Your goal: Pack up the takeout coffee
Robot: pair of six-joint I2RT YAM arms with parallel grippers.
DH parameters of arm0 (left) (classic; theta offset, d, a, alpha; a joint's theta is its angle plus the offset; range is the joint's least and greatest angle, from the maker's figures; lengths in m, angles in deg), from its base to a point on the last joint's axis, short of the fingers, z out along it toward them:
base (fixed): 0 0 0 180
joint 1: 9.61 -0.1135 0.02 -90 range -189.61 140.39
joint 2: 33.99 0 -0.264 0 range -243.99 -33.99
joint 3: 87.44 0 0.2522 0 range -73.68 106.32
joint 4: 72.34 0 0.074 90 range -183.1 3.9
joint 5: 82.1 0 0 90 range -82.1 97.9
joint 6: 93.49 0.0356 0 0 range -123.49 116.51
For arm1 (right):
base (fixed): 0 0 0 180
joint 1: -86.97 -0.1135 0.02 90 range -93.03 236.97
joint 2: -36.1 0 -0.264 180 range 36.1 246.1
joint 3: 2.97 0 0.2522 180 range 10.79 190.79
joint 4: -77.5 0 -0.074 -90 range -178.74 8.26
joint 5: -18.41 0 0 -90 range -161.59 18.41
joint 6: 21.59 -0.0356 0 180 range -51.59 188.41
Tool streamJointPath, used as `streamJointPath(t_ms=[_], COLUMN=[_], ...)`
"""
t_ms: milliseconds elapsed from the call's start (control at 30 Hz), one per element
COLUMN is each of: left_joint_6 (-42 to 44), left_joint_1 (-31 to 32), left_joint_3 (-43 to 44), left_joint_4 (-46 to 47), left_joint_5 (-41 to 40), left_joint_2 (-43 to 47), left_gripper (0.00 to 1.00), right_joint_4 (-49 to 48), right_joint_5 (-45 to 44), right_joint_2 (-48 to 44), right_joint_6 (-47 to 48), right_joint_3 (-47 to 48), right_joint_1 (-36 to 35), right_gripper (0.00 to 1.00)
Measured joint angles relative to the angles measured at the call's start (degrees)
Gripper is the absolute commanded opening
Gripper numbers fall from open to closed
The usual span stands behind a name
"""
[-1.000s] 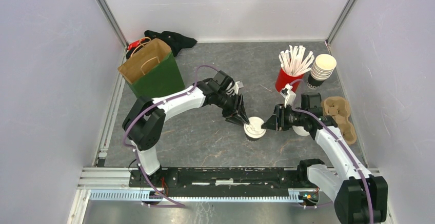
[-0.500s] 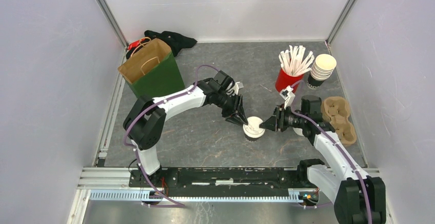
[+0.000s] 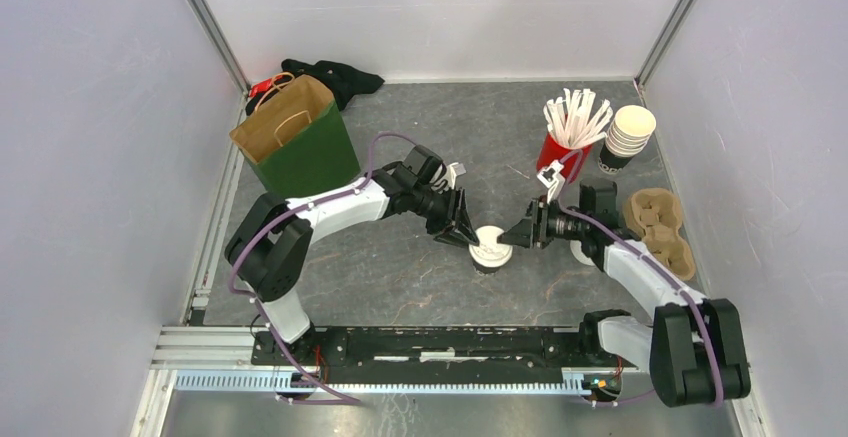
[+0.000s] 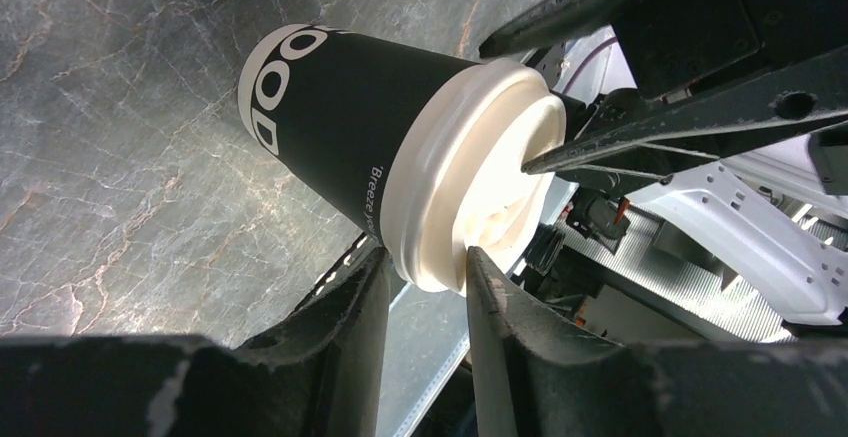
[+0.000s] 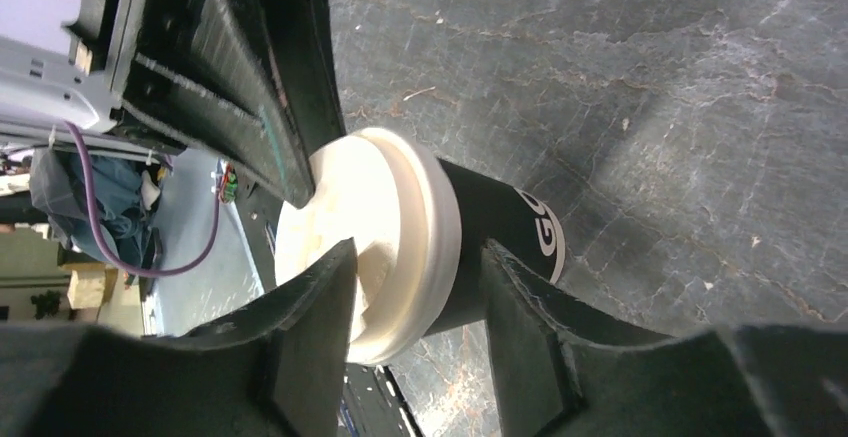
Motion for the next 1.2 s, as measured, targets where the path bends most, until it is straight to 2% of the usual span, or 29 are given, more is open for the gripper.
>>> streamJointPath(t_ms=[167, 267, 333, 467, 533, 667, 867, 1200], left_joint_6=[-1.33, -1.51, -1.51, -1.49, -1.46, -1.42, -1.42, -1.42], left_joint_1=[-0.04, -0.04, -0.04, -0.04, -0.04, -0.04, -0.07, -0.11], left_joint_3=[-1.25, -1.33, -1.33, -1.20, -0.74, -0.20, 0.13, 1.40], left_joint_4=[1.92, 2.21, 2.19, 1.75, 0.94, -0.07, -0.79, -1.90], left_joint_5=[0.00, 0.00, 0.00, -0.02, -0.09, -0.15, -0.11, 0.26], left_joint_2=[0.35, 0.35, 0.35, 0.35, 0.33, 0.11, -0.04, -0.98], left_gripper=[0.43, 0.42, 0.42, 0.41, 0.40, 0.40, 0.40, 0.39], right_joint_4=[10.91, 16.24, 20.20, 27.76, 30.40, 31.41, 28.57, 25.11], right_joint_5=[-3.06, -4.33, -5.84, -10.56, -12.04, -11.80, -7.32, -4.68], right_joint_2=[4.31, 3.02, 0.92, -4.50, -7.54, -11.17, -10.12, -10.69], right_joint_6=[3.93, 4.31, 4.72, 4.96, 3.72, -0.28, -6.27, -10.54], right_joint_3=[7.98, 11.32, 13.07, 14.27, 12.96, 8.70, 1.22, 0.26], right_joint_1=[0.02, 1.36, 2.73, 4.96, 5.55, 5.77, 4.20, 3.21], right_gripper=[0.83, 0.85, 0.81, 0.61, 0.57, 0.55, 0.51, 0.50])
